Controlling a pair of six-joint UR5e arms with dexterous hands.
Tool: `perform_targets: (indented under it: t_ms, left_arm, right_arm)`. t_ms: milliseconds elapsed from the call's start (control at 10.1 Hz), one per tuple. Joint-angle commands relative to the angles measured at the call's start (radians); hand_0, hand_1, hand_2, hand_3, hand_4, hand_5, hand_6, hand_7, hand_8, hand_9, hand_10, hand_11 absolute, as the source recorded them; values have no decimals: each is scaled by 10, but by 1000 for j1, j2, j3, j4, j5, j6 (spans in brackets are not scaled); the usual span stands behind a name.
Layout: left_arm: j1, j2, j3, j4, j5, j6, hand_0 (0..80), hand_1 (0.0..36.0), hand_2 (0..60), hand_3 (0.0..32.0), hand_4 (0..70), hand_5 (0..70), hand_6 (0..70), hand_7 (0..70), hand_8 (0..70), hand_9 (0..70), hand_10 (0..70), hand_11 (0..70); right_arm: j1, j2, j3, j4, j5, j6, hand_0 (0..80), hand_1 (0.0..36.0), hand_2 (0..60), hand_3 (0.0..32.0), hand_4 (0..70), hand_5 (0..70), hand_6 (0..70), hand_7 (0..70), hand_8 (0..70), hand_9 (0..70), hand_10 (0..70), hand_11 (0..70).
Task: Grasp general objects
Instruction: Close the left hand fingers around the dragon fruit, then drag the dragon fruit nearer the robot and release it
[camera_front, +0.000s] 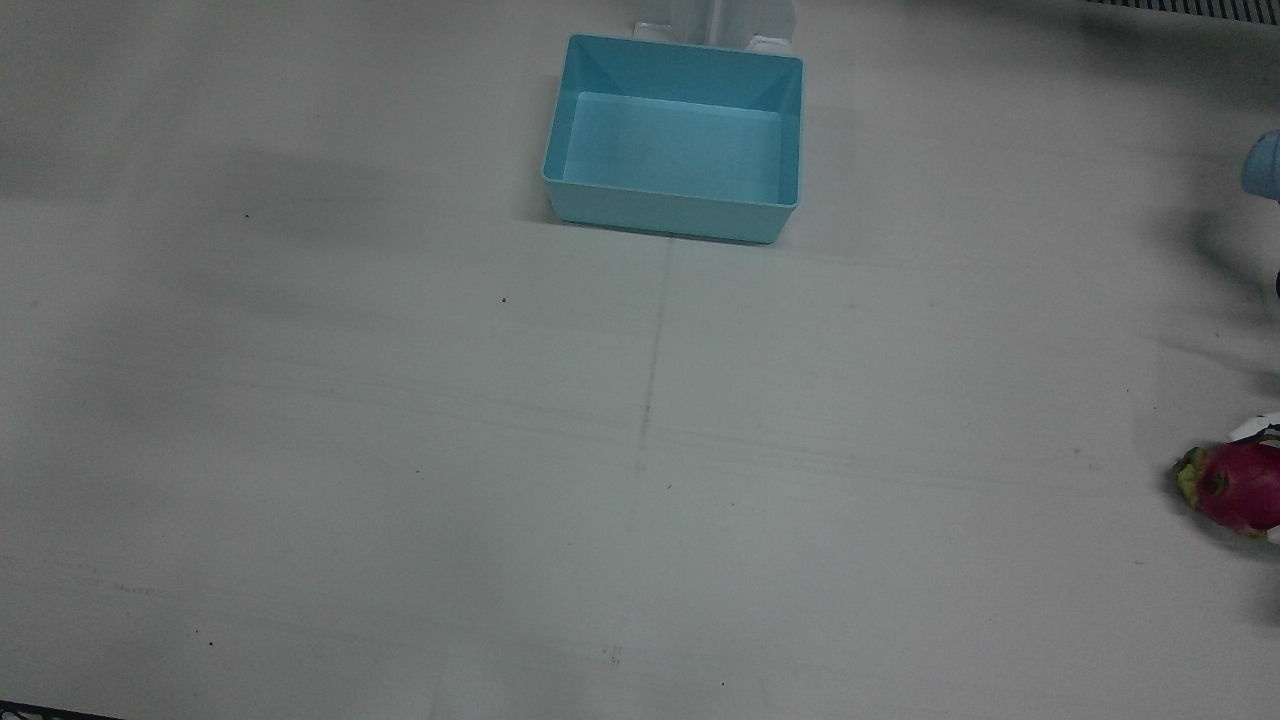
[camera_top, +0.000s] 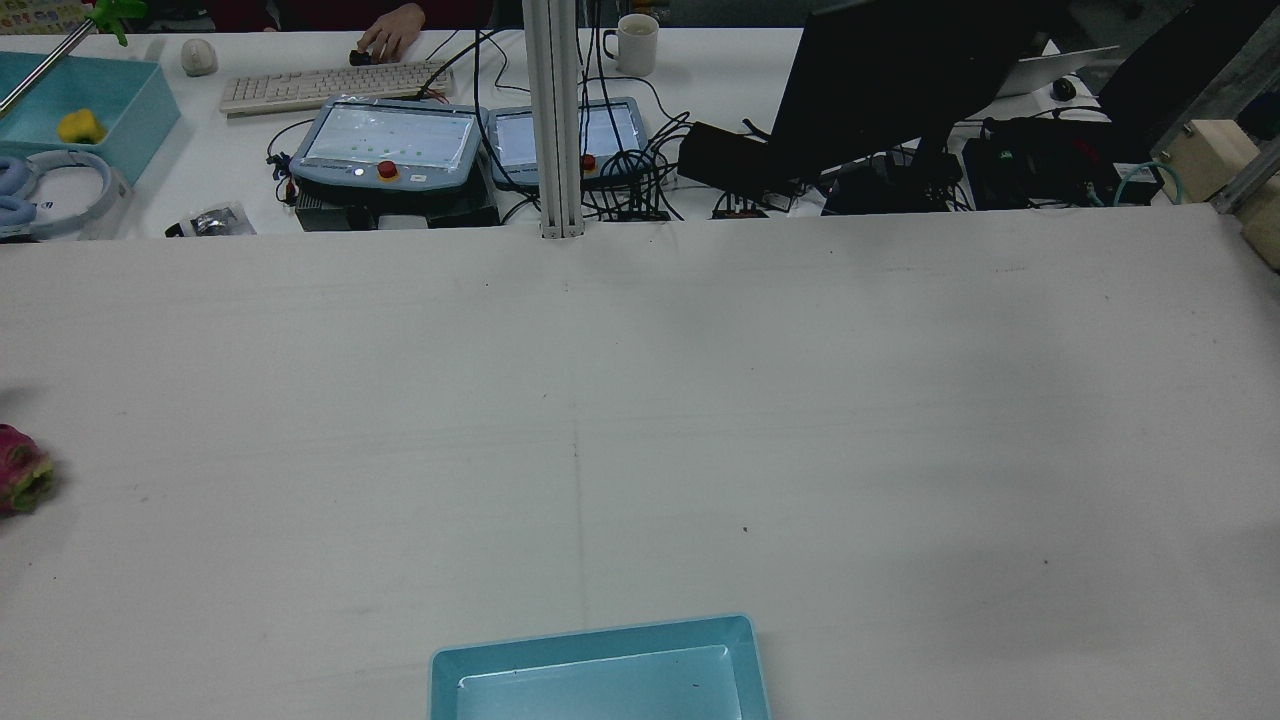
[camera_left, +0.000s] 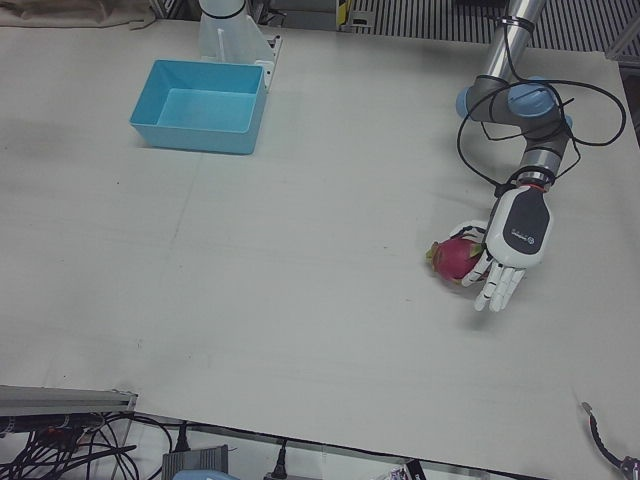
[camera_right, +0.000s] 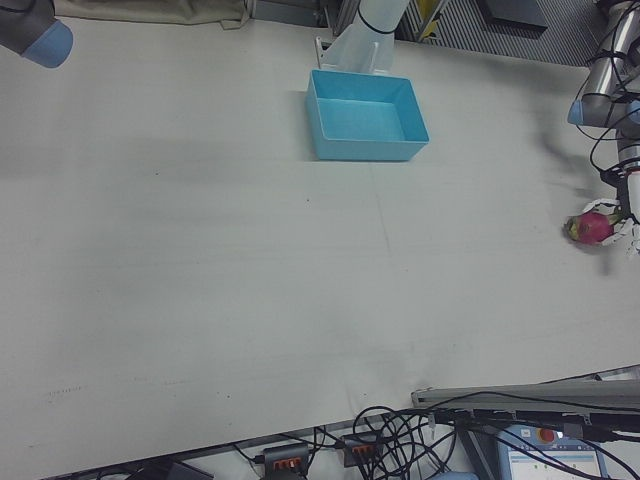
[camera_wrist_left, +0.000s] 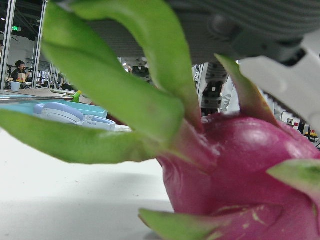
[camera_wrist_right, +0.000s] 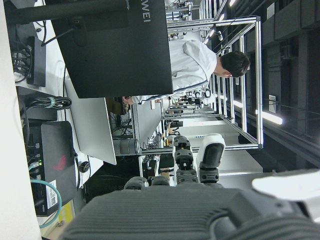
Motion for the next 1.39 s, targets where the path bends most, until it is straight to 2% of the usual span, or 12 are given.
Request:
perform_targets:
  t_ms: [0, 100, 299, 398, 597, 796, 995, 1095, 1194, 1294]
  left_arm:
    - [-1, 0, -10, -3, 0, -16, 468, 188, 592, 0, 700, 571, 105, 207, 64, 27, 6, 5]
    - [-1, 1, -21, 9, 1, -47, 474, 164, 464, 0, 700, 565, 114, 213, 67, 28, 10, 10]
    - [-4, 8, -120, 75, 1, -111, 473, 131, 337, 0, 700, 545, 126, 225, 69, 31, 12, 14]
    - [-4, 9, -180, 119, 9, -159, 472, 122, 296, 0, 686, 538, 124, 224, 67, 30, 12, 12]
    - [-3, 0, -265, 184, 15, -283, 469, 107, 256, 0, 665, 519, 123, 227, 67, 31, 18, 21]
    - [-1, -8, -273, 195, 17, -431, 463, 88, 186, 0, 622, 484, 106, 210, 64, 28, 18, 20]
    - [-9, -5, -277, 179, 17, -614, 471, 99, 200, 0, 651, 527, 127, 221, 73, 30, 28, 36]
    - [-14, 4, -279, 152, 17, -694, 489, 116, 185, 0, 659, 553, 139, 227, 78, 31, 31, 42]
    - [-18, 9, -277, 108, 21, -775, 511, 109, 90, 0, 649, 581, 188, 289, 115, 43, 53, 75]
    - [-18, 23, -279, 80, 21, -849, 527, 110, 64, 0, 613, 647, 286, 376, 184, 77, 97, 140]
  right_arm:
    - [0, 0, 0, 0, 0, 0, 0, 0, 0, 0, 0, 0, 0, 0, 0, 0, 0, 0]
    - [0, 0, 0, 0, 0, 0, 0, 0, 0, 0, 0, 0, 0, 0, 0, 0, 0, 0]
    - [0, 0, 0, 0, 0, 0, 0, 0, 0, 0, 0, 0, 0, 0, 0, 0, 0, 0]
    - [0, 0, 0, 0, 0, 0, 0, 0, 0, 0, 0, 0, 0, 0, 0, 0, 0, 0]
    - [0, 0, 0, 0, 0, 0, 0, 0, 0, 0, 0, 0, 0, 0, 0, 0, 0, 0]
    - [0, 0, 0, 0, 0, 0, 0, 0, 0, 0, 0, 0, 0, 0, 0, 0, 0, 0]
    - [0, 1, 0, 0, 0, 0, 0, 0, 0, 0, 0, 0, 0, 0, 0, 0, 0, 0]
    - [0, 0, 0, 0, 0, 0, 0, 0, 0, 0, 0, 0, 0, 0, 0, 0, 0, 0]
    - [0, 0, 0, 0, 0, 0, 0, 0, 0, 0, 0, 0, 0, 0, 0, 0, 0, 0]
    - [0, 0, 0, 0, 0, 2, 0, 0, 0, 0, 0, 0, 0, 0, 0, 0, 0, 0]
